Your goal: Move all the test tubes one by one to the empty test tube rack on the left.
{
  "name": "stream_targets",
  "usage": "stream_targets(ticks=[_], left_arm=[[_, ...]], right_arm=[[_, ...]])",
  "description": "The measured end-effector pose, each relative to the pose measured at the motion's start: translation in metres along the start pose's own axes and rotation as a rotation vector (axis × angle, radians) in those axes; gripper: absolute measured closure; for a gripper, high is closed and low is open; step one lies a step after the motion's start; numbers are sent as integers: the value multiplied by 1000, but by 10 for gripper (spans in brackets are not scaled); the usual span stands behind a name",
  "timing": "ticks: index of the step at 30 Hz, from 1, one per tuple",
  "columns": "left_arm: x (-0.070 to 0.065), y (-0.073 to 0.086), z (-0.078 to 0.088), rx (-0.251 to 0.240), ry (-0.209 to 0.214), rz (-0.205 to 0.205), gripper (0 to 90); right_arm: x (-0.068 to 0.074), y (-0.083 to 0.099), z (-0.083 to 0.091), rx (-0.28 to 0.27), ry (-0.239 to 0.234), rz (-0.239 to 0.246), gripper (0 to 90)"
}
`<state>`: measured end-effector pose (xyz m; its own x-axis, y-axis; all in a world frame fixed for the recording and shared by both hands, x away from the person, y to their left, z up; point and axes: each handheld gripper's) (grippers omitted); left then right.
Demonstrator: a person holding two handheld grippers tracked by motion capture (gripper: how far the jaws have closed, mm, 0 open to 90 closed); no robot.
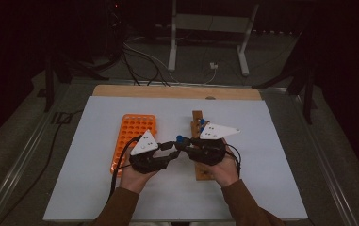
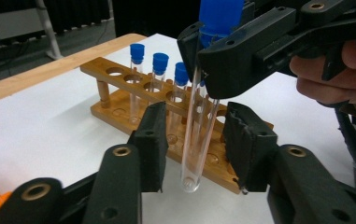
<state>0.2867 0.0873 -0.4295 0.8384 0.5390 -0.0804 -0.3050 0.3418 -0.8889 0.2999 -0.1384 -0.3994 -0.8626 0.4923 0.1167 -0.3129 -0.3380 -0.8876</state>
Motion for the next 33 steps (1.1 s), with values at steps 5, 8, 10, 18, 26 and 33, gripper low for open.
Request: stream_targets(ticks=[5,8,10,18,26,33], left_arm=[[0,0,-2,12,16,-2,686],[0,1,-2,12,19,-4,705],[1,1,-2,11,22,-7,725],[1,3,-3,27,22,-28,780],[10,9,3,15,-2,12,780],[15,12,9,2,-12,27,780]], right_arm=[[1,1,-1,-3,-14,-10,766],[1,1,-2,-7,-24,-14,766],[2,1,-3,-4,-31,-17,766],[0,2,-6,10,-52,-31,645],[-5,2,2,5,20,-49,203],[-7,1,11,-15,118,-25,60]])
Point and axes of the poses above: each handheld gripper's, and its own axes: z roughly backward along the jaws, y roughly out of its underside, x roughly to its left, and after that the axes turned 4 degrees about x, right-handed
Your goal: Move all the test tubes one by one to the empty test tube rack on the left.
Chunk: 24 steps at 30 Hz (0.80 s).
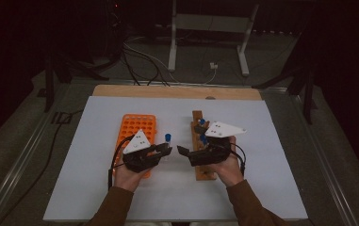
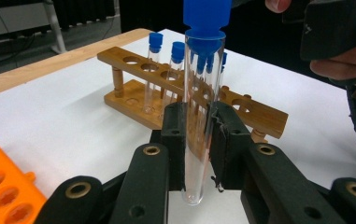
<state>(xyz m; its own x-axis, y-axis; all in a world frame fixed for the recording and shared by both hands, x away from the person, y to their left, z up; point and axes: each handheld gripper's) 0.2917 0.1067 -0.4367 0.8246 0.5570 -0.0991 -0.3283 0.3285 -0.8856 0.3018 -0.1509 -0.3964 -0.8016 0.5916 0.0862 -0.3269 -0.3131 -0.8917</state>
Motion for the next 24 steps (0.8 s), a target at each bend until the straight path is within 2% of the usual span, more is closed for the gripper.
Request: stream_targets(ticks=[10,16,24], left_arm=[[9,11,15,-6,0,37,780],[13,19,25,-15,-25,36,779],[18,30,37,-22,-58,50,779]], right_arm=[[-13,10,11,7,103,17,5],[-25,20,24,-7,147,-17,5],[-36,31,35,-7,175,-42,5]])
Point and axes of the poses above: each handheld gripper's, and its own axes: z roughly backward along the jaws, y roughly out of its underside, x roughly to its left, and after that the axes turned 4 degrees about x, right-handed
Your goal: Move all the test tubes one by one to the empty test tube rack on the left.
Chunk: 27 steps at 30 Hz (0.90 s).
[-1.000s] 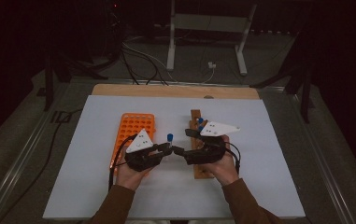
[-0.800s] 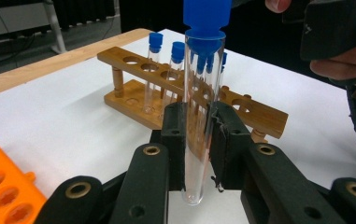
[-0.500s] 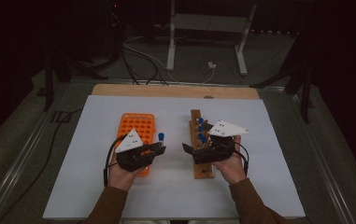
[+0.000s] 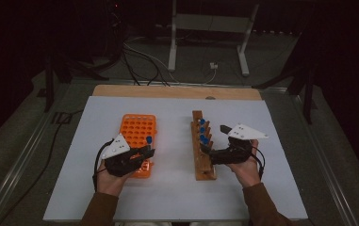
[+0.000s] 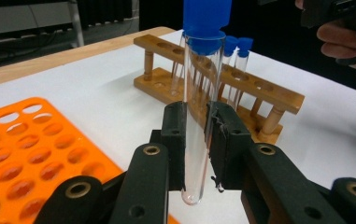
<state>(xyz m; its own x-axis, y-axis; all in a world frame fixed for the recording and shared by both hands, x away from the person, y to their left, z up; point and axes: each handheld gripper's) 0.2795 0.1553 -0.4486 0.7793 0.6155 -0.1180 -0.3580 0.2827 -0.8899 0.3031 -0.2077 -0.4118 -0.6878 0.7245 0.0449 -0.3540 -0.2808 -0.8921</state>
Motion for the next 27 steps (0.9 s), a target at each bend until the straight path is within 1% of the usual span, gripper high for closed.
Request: stream_targets(ticks=[6,10,17,20,22,27], left_arm=[[1,9,5,12,-9,0,779],[0,16,6,19,-16,1,778],[0,27,5,54,-27,-3,777],[0,31,6,53,-43,3,777],[0,33,5,65,-46,2,777],[0,39,0,112,-57,-6,777]], right_arm=[[-5,6,6,-1,12,-15,5],[-5,9,7,-1,14,-16,5],[-4,12,11,-9,13,-20,5],[-4,14,12,-11,12,-19,5],[-3,16,14,-14,16,-15,5],[-2,24,17,-11,25,-8,5]])
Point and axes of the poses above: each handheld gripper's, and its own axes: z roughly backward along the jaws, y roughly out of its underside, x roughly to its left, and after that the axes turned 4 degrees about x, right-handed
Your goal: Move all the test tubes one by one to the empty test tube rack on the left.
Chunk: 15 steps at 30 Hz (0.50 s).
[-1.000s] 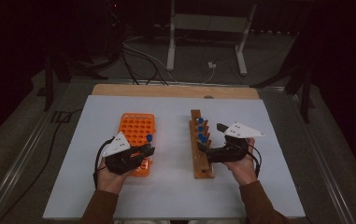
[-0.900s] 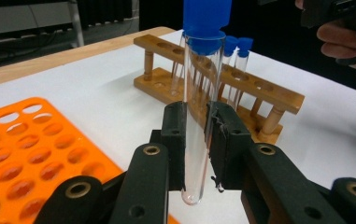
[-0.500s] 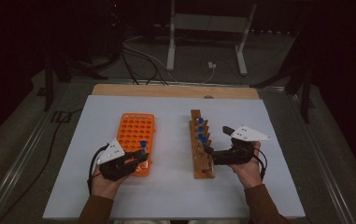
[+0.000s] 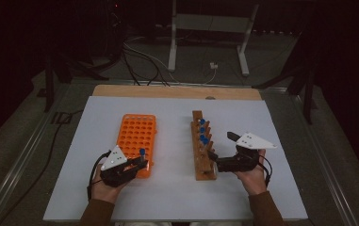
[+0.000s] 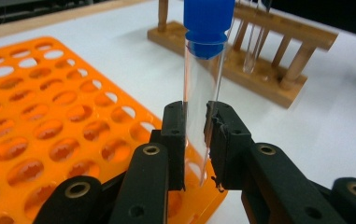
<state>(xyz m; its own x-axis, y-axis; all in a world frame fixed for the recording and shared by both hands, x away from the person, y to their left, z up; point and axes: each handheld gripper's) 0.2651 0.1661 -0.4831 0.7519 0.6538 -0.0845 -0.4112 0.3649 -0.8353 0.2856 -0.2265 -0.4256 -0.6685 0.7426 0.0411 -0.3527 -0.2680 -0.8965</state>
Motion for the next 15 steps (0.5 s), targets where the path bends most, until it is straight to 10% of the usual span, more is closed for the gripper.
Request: stream_targets(ticks=[15], left_arm=[[-6,6,-7,86,-48,-46,780]], right_arm=[[-2,10,0,9,5,-13,6]])
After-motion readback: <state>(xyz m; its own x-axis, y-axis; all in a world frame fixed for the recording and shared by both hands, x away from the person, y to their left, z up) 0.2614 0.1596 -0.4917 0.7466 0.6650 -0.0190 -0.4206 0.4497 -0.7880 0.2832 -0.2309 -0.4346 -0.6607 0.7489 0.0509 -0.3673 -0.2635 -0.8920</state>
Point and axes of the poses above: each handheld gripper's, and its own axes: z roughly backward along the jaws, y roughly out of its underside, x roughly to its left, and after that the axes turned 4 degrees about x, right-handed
